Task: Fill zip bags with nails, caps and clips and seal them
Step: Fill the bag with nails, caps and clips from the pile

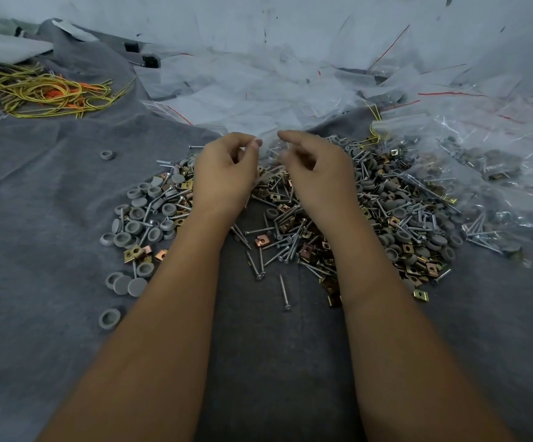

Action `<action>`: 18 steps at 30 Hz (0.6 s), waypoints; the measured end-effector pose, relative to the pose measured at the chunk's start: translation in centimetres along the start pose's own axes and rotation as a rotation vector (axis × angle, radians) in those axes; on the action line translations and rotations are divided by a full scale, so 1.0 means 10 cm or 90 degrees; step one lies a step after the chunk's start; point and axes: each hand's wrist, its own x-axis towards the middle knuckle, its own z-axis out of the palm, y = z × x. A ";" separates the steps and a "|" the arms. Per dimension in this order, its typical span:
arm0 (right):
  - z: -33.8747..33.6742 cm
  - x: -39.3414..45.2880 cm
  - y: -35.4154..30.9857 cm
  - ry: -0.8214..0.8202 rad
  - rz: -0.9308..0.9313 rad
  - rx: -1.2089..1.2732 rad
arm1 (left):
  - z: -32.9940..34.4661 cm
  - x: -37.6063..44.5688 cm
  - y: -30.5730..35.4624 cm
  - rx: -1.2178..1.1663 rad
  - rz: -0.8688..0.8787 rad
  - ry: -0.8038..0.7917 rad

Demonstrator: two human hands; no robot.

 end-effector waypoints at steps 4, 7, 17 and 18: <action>-0.05 0.00 0.00 0.051 0.017 0.024 | -0.05 0.05 -0.05 0.013 -0.015 0.115; -0.10 0.02 0.00 -0.035 0.044 -0.077 | -0.09 0.06 -0.05 -0.014 -0.001 0.204; -0.06 -0.04 -0.07 -0.261 0.004 -0.373 | -0.07 0.02 0.00 -0.026 0.044 0.231; -0.05 -0.03 -0.05 -0.253 0.007 -0.369 | -0.07 0.03 -0.01 -0.020 0.039 0.219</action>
